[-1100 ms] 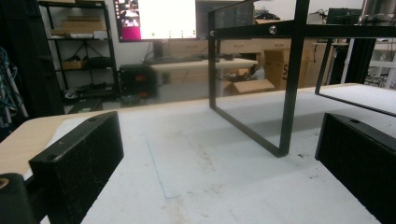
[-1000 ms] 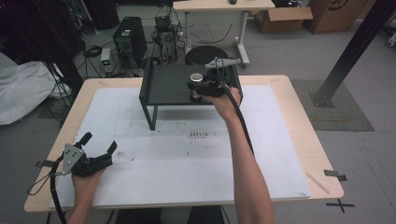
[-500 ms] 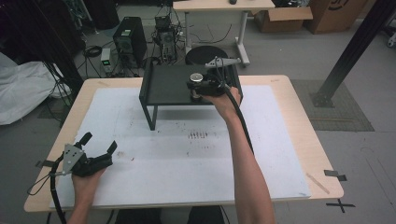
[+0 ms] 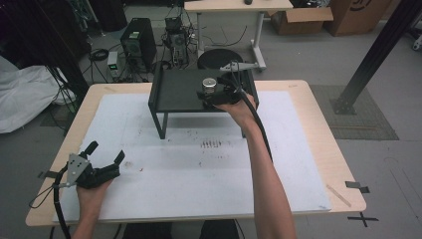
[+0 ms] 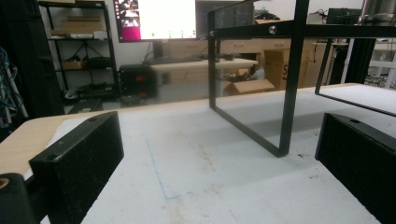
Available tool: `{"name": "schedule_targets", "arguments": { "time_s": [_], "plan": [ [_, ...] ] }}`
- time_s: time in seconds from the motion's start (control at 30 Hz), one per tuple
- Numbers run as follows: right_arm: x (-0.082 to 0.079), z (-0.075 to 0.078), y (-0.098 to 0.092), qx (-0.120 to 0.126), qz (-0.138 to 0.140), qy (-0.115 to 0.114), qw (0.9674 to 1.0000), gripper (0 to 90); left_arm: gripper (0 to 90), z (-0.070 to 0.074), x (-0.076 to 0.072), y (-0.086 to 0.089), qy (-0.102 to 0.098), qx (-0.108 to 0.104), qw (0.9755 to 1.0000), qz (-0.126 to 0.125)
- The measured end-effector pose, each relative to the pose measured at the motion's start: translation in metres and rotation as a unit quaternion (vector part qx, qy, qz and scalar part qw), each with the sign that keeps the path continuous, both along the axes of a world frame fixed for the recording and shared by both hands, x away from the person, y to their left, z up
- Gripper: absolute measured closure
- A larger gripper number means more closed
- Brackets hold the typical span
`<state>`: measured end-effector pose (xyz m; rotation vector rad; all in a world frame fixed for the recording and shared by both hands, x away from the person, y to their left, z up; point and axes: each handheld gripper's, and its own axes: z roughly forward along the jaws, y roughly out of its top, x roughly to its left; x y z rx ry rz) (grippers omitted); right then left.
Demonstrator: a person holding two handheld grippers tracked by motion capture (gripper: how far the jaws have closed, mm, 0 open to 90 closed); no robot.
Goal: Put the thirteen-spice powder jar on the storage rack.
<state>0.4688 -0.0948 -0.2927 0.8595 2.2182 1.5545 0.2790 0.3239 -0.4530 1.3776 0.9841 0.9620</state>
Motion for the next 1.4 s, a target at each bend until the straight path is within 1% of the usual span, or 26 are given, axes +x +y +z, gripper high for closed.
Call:
{"name": "schedule_targets", "arguments": {
  "time_s": [0.07, 0.13, 0.23, 0.43, 0.6, 0.73, 1.1, 1.23, 1.4],
  "plan": [
    [-0.001, 0.0, 0.0, -0.006, 0.003, -0.002, 1.0, 0.0, 1.5, 0.0, 0.0, 0.0, -0.001, 0.0, 1.0, 0.0],
    [-0.002, 0.001, 0.0, -0.007, 0.007, 0.0, 1.0, 0.0, 1.5, 0.0, 0.0, 0.0, 0.0, 0.0, 1.0, 0.0],
    [-0.005, 0.003, -0.001, -0.012, 0.006, -0.005, 0.9999, 0.0, 1.5, 0.0, 0.0, 0.0, -0.001, 0.0, 1.0, 0.0],
    [-0.013, 0.008, -0.005, -0.012, -0.001, -0.014, 0.9998, 0.0, 1.5, 0.0, 0.0, 0.0, 0.0, 0.0, 1.0, 0.0],
    [-0.023, 0.012, -0.011, -0.006, -0.007, -0.024, 0.9997, 0.0, 1.5, 0.0, 0.0, 0.0, -0.002, -0.002, 1.0, 0.0],
    [-0.031, 0.013, -0.016, -0.008, -0.012, -0.03, 0.9994, 0.0, 1.5, 0.0, 0.0, 0.0, -0.002, -0.002, 1.0, 0.0],
    [-0.057, 0.007, -0.037, -0.003, -0.032, -0.045, 0.9985, 0.0, 1.5, 0.0, 0.0, 0.0, -0.002, -0.001, 1.0, -0.001],
    [-0.066, 0.002, -0.048, 0.001, -0.045, -0.053, 0.9976, 0.1, 1.5, 0.0, 0.0, 0.0, -0.001, 0.0, 1.0, 0.0],
    [-0.079, -0.005, -0.063, 0.012, -0.065, -0.061, 0.996, 0.1, 1.5, 0.0, 0.0, 0.0, -0.001, -0.001, 1.0, 0.0]
  ]
}}
